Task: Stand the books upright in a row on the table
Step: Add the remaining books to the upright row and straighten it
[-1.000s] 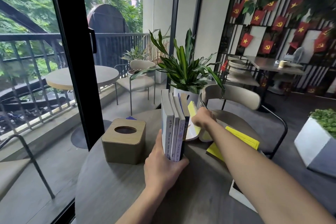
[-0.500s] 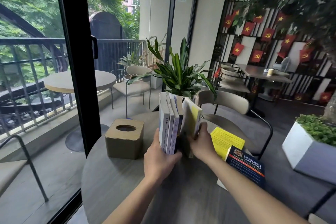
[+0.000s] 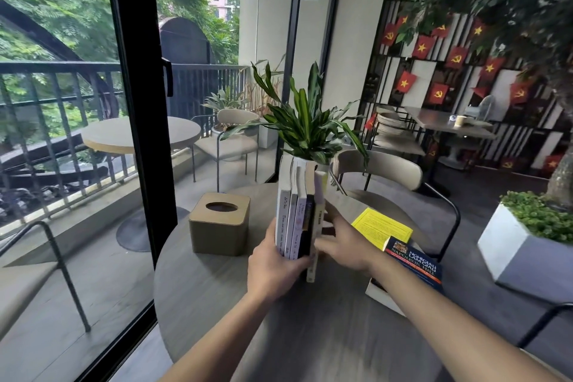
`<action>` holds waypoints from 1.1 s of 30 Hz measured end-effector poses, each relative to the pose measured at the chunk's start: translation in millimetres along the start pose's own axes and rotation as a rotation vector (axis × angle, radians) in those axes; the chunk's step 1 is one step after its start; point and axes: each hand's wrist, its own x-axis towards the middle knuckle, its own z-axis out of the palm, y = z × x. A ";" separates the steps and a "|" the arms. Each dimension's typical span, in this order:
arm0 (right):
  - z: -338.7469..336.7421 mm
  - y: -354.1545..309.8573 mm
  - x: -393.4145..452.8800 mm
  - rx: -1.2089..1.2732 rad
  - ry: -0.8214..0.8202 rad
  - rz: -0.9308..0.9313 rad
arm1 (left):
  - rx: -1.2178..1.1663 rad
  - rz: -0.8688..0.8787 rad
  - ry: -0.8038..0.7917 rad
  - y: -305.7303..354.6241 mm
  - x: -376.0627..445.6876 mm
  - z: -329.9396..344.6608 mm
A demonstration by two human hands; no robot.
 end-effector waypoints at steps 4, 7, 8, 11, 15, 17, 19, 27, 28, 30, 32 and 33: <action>-5.7 -21.2 -3.6 0.120 0.037 -0.069 | -0.008 0.066 -0.104 -0.1 1.0 -9.7; -5.4 -30.4 -0.7 0.018 0.121 -0.090 | -0.021 0.094 -0.119 4.9 -1.1 -13.3; -3.2 -31.6 0.9 -0.023 0.154 -0.098 | -0.005 0.097 -0.097 7.1 -2.5 -12.7; 5.9 -33.3 4.1 -0.056 0.202 -0.140 | 0.038 0.064 -0.003 13.7 -6.0 -7.1; 13.9 -32.0 6.9 -0.098 0.275 -0.127 | 0.082 0.037 0.111 18.4 -11.0 3.0; 16.4 -31.1 7.0 -0.124 0.308 -0.124 | 0.113 0.014 0.142 18.3 -10.6 6.0; 17.9 -30.0 6.8 -0.136 0.336 -0.124 | 0.129 -0.006 0.143 18.3 -8.8 8.0; 18.7 -23.7 5.1 -0.143 0.415 -0.103 | 0.119 -0.048 0.114 21.0 -4.6 14.1; 17.7 -23.7 3.7 -0.135 0.397 -0.098 | 0.108 -0.053 0.115 21.4 -5.3 14.5; 13.5 -23.2 -1.5 -0.097 0.346 -0.082 | 0.086 -0.053 0.127 22.5 -7.2 14.9; 8.4 -18.2 -8.7 -0.068 0.339 -0.065 | 0.076 -0.053 0.137 22.9 -8.5 14.6; 5.8 -13.5 -12.8 -0.090 0.372 -0.063 | 0.077 -0.051 0.139 22.8 -8.8 14.4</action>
